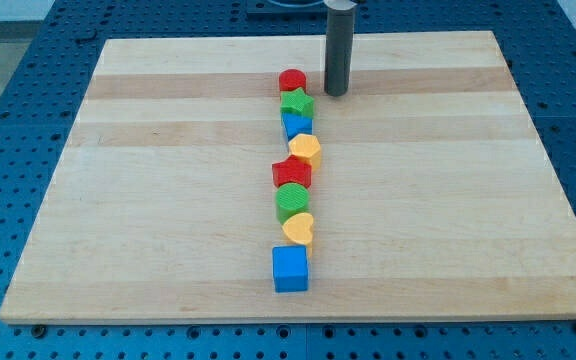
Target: Separate the green star from the blue cube
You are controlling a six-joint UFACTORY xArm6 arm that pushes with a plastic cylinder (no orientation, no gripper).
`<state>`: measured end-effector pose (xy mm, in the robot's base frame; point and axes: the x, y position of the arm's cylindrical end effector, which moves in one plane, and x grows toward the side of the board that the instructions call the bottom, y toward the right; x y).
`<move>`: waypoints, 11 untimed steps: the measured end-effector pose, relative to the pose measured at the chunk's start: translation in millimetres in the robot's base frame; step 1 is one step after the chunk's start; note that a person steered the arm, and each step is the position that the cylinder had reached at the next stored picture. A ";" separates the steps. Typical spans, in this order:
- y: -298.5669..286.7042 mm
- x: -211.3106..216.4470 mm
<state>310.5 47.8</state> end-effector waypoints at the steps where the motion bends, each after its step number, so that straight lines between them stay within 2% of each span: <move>1: -11.2 4.3; 4: -107.7 46.1; 7: -99.0 44.5; 9: -91.5 68.8; 11: -148.3 113.0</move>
